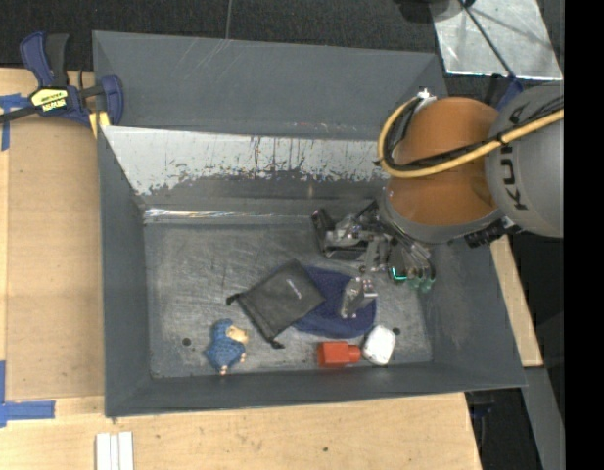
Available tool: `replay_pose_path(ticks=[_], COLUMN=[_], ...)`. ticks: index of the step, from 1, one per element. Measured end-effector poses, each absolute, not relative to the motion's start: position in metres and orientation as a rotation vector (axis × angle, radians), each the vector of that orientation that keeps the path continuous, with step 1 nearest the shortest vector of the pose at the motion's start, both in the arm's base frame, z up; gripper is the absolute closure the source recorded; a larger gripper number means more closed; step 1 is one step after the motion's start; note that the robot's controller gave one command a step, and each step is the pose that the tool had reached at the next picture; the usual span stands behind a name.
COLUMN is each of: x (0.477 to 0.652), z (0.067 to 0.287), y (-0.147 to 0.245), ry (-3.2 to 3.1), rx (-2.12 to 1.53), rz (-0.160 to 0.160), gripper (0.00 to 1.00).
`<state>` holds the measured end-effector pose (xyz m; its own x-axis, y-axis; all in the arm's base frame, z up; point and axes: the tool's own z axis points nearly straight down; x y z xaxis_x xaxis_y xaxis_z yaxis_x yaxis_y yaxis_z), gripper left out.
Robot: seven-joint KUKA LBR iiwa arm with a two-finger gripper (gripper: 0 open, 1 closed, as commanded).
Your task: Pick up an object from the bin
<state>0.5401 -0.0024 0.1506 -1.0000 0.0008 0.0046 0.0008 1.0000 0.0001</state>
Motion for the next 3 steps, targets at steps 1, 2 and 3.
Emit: replay_pose_path(ticks=[1, 2, 3], x=[0.54, 0.539, 0.536], z=[0.099, 0.097, 0.264], y=[-0.022, -0.023, -0.011], ry=[-3.152, -3.145, -3.151], rx=[-0.103, -0.106, -0.116], rz=[-0.005, -0.002, -0.001], gripper=[0.0, 1.0, 1.0])
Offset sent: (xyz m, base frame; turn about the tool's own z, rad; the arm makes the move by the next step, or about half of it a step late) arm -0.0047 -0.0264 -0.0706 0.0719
